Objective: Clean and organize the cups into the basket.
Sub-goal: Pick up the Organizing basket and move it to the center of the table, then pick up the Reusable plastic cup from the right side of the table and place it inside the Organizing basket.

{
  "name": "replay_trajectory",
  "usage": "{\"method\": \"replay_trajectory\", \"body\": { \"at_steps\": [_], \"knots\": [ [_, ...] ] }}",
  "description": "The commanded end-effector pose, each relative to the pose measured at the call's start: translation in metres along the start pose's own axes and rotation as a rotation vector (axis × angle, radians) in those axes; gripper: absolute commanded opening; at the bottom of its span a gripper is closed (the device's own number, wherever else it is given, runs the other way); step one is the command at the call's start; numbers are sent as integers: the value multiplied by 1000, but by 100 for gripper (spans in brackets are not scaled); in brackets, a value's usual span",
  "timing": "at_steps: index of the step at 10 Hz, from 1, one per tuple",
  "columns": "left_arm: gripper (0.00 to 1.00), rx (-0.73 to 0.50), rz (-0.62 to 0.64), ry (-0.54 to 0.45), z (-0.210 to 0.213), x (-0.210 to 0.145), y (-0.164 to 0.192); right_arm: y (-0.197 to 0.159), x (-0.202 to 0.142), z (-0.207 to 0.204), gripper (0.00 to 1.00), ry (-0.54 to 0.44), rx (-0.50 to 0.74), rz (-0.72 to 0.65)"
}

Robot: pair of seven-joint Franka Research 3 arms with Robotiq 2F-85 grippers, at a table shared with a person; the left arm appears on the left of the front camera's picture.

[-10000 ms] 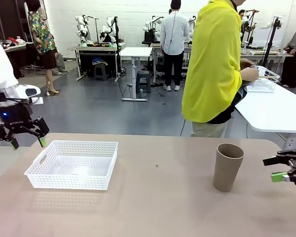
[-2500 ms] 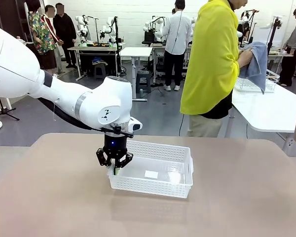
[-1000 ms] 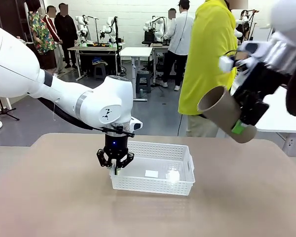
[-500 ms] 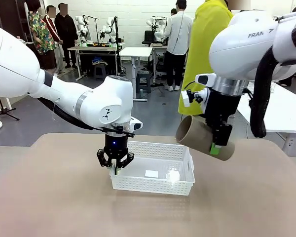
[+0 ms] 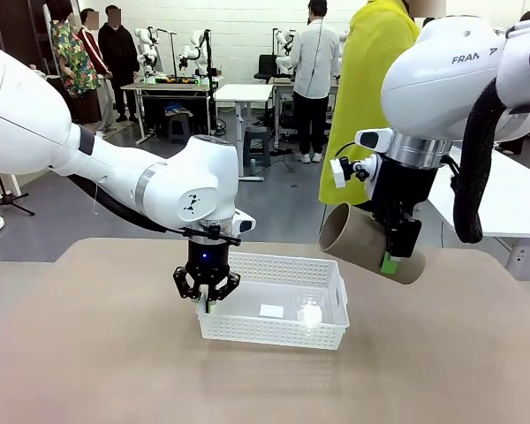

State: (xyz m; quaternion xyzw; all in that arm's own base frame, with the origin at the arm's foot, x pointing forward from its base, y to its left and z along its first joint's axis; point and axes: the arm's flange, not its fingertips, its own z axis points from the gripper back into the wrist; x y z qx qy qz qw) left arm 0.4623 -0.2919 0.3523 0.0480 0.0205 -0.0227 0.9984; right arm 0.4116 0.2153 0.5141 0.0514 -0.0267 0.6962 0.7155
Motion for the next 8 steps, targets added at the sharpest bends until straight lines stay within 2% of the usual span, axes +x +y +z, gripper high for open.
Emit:
{"method": "replay_trajectory", "body": {
  "at_steps": [1,2,4,5,8],
  "knots": [
    [3,6,-16,-9,-1,1,0,4,1,1,82,15,-3,1],
    [3,6,-16,-9,-1,1,0,0,0,0,82,0,0,0],
    [3,6,-16,-9,-1,1,0,-12,52,-18,82,37,-75,109],
    [3,6,-16,-9,-1,1,0,-19,68,-28,82,14,-111,149],
    [3,6,-16,-9,-1,1,0,-37,91,-55,82,-10,-101,172]
  ]
}}
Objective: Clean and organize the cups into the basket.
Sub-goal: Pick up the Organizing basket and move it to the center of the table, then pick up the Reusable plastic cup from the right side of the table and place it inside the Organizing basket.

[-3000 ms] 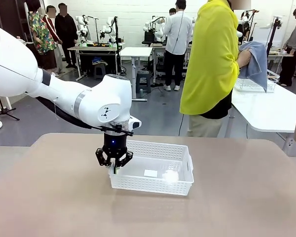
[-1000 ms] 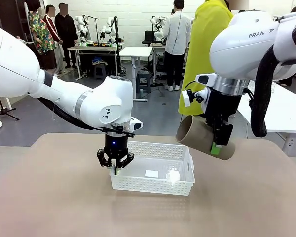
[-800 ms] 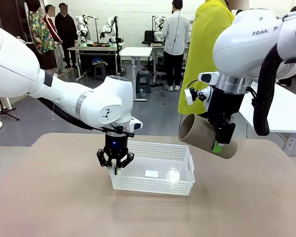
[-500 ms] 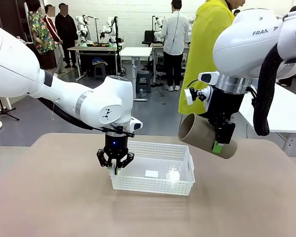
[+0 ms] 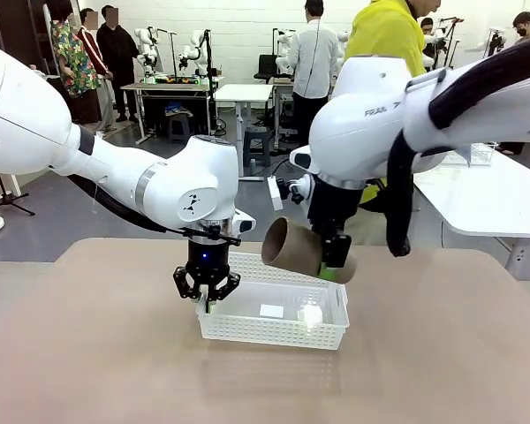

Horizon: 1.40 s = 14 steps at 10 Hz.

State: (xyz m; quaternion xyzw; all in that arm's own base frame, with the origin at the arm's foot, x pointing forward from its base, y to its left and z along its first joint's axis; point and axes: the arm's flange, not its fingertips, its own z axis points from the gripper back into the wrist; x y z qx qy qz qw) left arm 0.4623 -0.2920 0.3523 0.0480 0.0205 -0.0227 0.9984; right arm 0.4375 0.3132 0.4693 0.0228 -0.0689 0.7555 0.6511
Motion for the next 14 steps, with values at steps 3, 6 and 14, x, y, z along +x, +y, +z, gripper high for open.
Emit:
{"method": "replay_trajectory", "body": {
  "at_steps": [3,6,14],
  "knots": [
    [3,6,-15,-9,-1,1,0,-17,-7,-22,82,-14,42,-50],
    [3,6,-15,-9,-1,1,0,-22,1,-52,82,-40,118,-36],
    [3,6,-15,-9,-1,1,0,-37,1,-109,82,2,195,-48]
  ]
}}
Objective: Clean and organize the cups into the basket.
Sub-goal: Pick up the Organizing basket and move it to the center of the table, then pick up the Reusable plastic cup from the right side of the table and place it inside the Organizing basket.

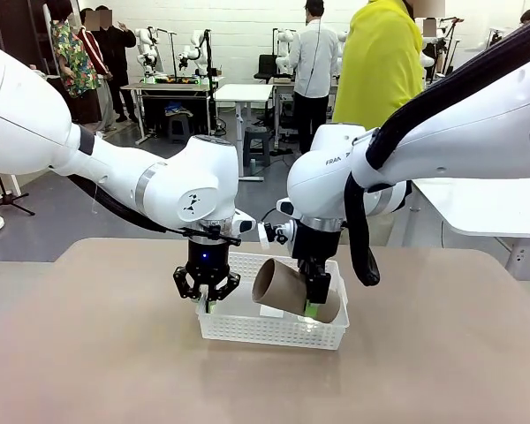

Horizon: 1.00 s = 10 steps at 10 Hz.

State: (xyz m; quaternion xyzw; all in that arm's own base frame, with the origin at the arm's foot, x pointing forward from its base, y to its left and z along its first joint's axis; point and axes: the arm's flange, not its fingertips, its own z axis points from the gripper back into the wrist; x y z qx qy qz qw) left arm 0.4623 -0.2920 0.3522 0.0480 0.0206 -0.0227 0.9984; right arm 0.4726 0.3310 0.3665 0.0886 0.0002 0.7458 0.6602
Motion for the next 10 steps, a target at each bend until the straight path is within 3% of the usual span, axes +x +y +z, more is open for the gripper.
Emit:
{"method": "replay_trajectory", "body": {
  "at_steps": [1,6,7,10],
  "knots": [
    [3,6,-15,-10,-1,1,0,-8,-1,-5,82,15,12,-19],
    [3,6,-15,-10,-1,1,0,-11,-8,-17,82,35,43,-37],
    [3,6,-15,-10,-1,1,0,-12,-8,-17,98,32,50,-35],
    [3,6,-15,-10,-1,1,0,-11,-8,-15,100,24,51,-32]
  ]
}}
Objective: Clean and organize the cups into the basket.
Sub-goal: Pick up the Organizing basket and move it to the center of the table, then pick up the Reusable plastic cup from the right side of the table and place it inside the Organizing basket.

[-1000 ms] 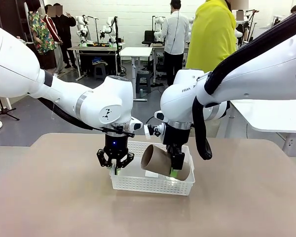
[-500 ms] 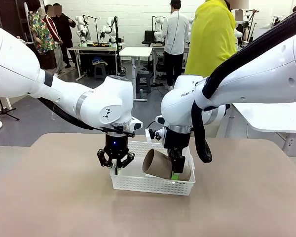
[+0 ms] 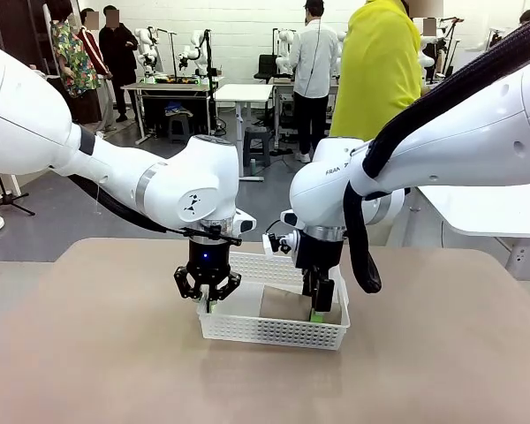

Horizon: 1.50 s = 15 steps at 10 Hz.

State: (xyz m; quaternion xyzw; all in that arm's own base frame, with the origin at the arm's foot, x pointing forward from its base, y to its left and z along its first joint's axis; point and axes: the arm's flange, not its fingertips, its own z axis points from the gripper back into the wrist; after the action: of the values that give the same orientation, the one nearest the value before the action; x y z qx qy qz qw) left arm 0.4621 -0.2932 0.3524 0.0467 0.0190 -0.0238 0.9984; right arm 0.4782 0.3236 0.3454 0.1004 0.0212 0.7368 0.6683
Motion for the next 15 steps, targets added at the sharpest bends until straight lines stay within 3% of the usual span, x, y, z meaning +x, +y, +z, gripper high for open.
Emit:
{"method": "replay_trajectory", "body": {
  "at_steps": [1,3,5,7,8,9,12,14,15],
  "knots": [
    [3,8,-13,-6,-1,1,1,-5,3,4,100,15,4,-3],
    [3,8,-13,-6,-1,1,1,0,-1,15,100,-11,-13,-2],
    [3,8,-13,-6,-1,1,1,25,-21,65,100,-88,-112,-6],
    [3,8,-13,-6,-1,1,1,66,-75,130,100,-191,-224,-34],
    [3,8,-13,-6,-1,1,1,81,-109,142,100,-261,-221,-45],
    [3,8,-13,-6,-1,1,1,93,-142,143,100,-326,-187,-59],
    [3,8,-13,-6,-1,1,1,128,-215,123,100,-365,-136,-122],
    [3,8,-13,-6,-1,1,1,137,-233,116,100,-315,-120,-229],
    [3,8,-13,-6,-1,1,1,130,-227,121,100,-373,-134,-147]
  ]
}}
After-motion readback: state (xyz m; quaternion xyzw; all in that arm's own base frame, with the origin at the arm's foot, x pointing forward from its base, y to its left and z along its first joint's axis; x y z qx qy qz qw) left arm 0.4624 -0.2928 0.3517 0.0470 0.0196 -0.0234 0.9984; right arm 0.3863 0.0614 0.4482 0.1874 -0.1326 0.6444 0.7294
